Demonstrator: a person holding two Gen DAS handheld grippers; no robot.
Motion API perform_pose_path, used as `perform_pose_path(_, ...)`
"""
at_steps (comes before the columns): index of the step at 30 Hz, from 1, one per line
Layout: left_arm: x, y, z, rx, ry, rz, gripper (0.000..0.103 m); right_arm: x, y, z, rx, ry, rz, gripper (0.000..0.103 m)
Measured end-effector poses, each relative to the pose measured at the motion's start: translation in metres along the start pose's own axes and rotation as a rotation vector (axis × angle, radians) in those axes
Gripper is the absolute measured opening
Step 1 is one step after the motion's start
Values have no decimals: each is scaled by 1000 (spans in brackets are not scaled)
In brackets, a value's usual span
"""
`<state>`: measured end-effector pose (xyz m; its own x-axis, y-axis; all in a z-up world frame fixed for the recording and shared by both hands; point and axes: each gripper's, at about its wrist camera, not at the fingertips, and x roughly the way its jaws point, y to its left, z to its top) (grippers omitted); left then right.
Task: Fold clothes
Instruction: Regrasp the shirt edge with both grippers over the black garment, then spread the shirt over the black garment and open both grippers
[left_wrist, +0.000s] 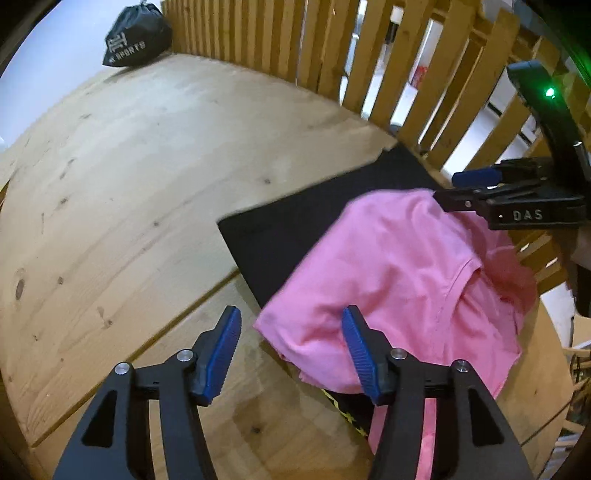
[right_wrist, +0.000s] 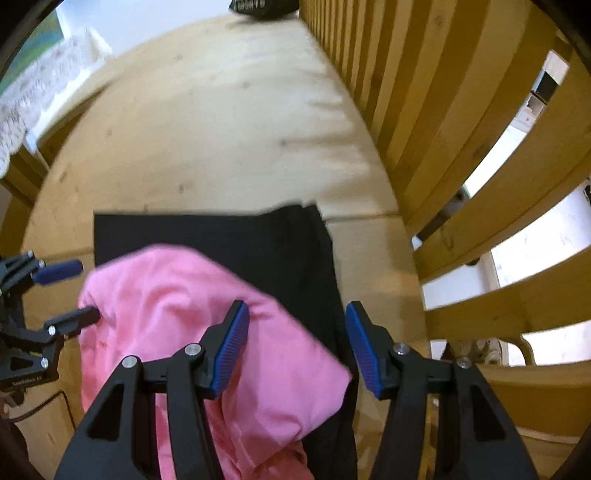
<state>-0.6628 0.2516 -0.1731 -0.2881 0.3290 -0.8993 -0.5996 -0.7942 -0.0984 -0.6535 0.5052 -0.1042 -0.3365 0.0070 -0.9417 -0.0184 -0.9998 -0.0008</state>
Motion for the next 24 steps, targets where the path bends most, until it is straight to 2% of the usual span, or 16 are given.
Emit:
perform_pose_path(4, 9, -10, -4, 55, -11, -11, 48, -2, 6, -7, -16, 35, 8, 54)
perform_pose_path(5, 8, -9, -5, 49, -17, -20, 44, -5, 7, -8, -26, 35, 16, 45)
perform_pose_path(6, 6, -9, -5, 49, -20, -24, 40, -7, 9, -9, -41, 37, 22, 29)
perform_pose_path(8, 4, -11, -7, 70, -25, -19, 36, -8, 14, -12, -73, 31, 19, 13)
perform_pose_path(9, 4, -11, -7, 80, -27, -17, 31, -9, 16, -14, -90, 26, 12, 11)
perform_pose_path(12, 0, -11, -6, 97, -39, -18, 20, -13, 25, -21, -148, -3, -17, 9)
perform_pose_path(14, -3, -10, -5, 100, -50, -21, 17, -22, 27, -22, -168, -39, -36, 9)
perform_pose_path(18, -16, -12, -6, 138, -68, -20, 15, -42, 28, -15, -226, -113, -125, 9)
perform_pose_path(24, -23, -7, 6, 156, -97, 76, 15, -40, 31, -1, -284, -201, -217, 8)
